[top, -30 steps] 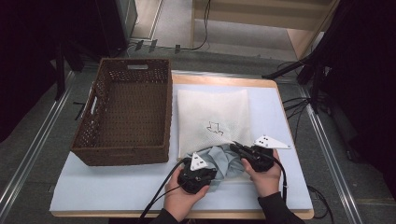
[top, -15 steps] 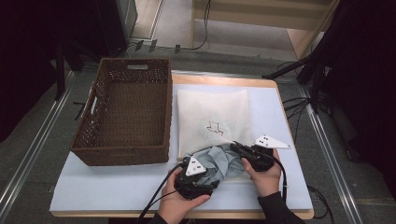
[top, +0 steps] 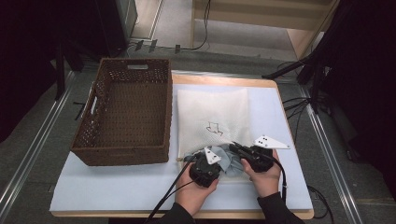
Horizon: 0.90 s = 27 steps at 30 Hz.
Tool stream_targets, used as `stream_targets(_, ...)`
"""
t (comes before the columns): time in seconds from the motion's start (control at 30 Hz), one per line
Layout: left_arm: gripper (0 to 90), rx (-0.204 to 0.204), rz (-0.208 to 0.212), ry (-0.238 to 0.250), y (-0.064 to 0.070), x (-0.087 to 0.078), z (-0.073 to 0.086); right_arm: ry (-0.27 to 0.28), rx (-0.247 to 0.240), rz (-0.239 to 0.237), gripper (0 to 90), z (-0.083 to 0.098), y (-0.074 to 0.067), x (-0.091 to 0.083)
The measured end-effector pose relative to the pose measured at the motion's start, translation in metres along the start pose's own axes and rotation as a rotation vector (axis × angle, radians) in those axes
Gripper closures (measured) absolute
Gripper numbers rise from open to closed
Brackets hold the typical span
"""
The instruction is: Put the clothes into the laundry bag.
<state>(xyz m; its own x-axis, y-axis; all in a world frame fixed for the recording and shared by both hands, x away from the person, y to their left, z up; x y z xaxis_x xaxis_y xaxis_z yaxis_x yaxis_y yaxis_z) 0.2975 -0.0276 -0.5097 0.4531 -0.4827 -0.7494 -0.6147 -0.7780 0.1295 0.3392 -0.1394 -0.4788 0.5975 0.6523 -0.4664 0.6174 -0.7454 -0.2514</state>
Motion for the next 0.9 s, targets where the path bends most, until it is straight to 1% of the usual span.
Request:
stream_targets(0.03, 84.1, -0.016, 0.008, 0.008, 0.000, 0.003, -0.008, 0.000, -0.003, -0.003, 87.0, 0.000, 0.000, 0.000)
stream_targets(0.07, 84.2, -0.016, 0.008, 0.008, 0.000, 0.003, -0.008, 0.000, -0.003, -0.003, 87.0, 0.000, 0.000, 0.000)
stream_targets(0.1, 84.2, -0.025, 0.007, 0.018, 0.000, 0.005, -0.011, 0.001, -0.002, -0.005, 87.1, 0.000, -0.001, 0.000)
stream_targets(0.13, 84.3, -0.042, -0.001, 0.035, -0.001, 0.006, -0.015, 0.002, -0.005, -0.010, 87.1, 0.000, -0.002, 0.000)
stream_targets(0.23, 84.4, -0.096, -0.055, 0.085, -0.009, 0.011, -0.021, 0.000, -0.003, -0.015, 87.2, 0.000, -0.003, -0.001)
stream_targets(0.27, 84.4, -0.108, -0.079, 0.096, -0.012, 0.013, -0.021, 0.000, -0.003, -0.015, 87.2, 0.000, -0.003, -0.001)
stream_targets(0.3, 84.3, -0.122, -0.123, 0.121, -0.018, 0.017, -0.023, -0.005, -0.007, -0.022, 87.2, 0.001, -0.005, 0.000)
stream_targets(0.33, 84.3, -0.128, -0.132, 0.135, -0.020, 0.019, -0.024, -0.008, -0.008, -0.023, 87.2, 0.001, -0.005, 0.000)
stream_targets(0.4, 83.5, -0.125, -0.134, 0.138, -0.020, 0.019, -0.023, -0.007, -0.011, -0.024, 87.2, 0.001, -0.005, 0.000)
stream_targets(0.43, 83.5, -0.119, -0.118, 0.137, -0.019, 0.020, -0.023, -0.007, -0.011, -0.024, 87.2, 0.001, -0.005, 0.000)
stream_targets(0.5, 75.0, -0.092, -0.079, 0.140, -0.015, 0.017, -0.019, -0.001, -0.007, -0.022, 87.2, 0.000, -0.003, -0.002)
stream_targets(0.53, 75.0, -0.068, -0.049, 0.146, -0.012, 0.013, -0.017, -0.001, -0.007, -0.022, 87.2, 0.000, -0.003, -0.002)
stream_targets(0.57, 68.9, -0.043, -0.033, 0.151, -0.010, 0.009, -0.014, 0.003, -0.001, -0.020, 87.2, -0.001, -0.001, -0.003)
stream_targets(0.6, 68.9, -0.024, -0.033, 0.154, -0.009, 0.004, -0.011, 0.003, -0.001, -0.020, 87.2, -0.001, -0.001, -0.003)
stream_targets(0.67, 64.8, 0.003, -0.002, 0.164, -0.008, -0.007, -0.005, 0.004, 0.003, -0.016, 87.2, -0.001, 0.000, -0.004)
stream_targets(0.7, 63.6, 0.011, 0.010, 0.170, -0.009, -0.012, -0.002, 0.005, 0.002, -0.015, 87.2, -0.001, 0.001, -0.004)
stream_targets(0.8, 62.0, 0.015, 0.020, 0.177, -0.015, -0.026, 0.006, 0.006, -0.001, -0.012, 87.2, -0.002, 0.000, -0.004)
stream_targets(0.9, 62.5, 0.003, 0.010, 0.183, -0.023, -0.034, 0.014, 0.005, -0.002, -0.009, 87.2, -0.002, 0.000, -0.004)
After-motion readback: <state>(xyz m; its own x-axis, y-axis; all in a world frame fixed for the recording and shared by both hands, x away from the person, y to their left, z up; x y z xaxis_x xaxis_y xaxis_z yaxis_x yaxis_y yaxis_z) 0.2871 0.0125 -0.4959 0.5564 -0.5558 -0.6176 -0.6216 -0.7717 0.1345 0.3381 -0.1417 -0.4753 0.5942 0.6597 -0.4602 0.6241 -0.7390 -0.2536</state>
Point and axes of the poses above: each handheld gripper's, and its own axes: x roughly forward along the jaws, z roughly out of its underside, y roughly to its right, the point moved 7 cm from there along x, roughly forward along the jaws, and after that the axes turned 2 degrees about -y, right-handed, at the moved point
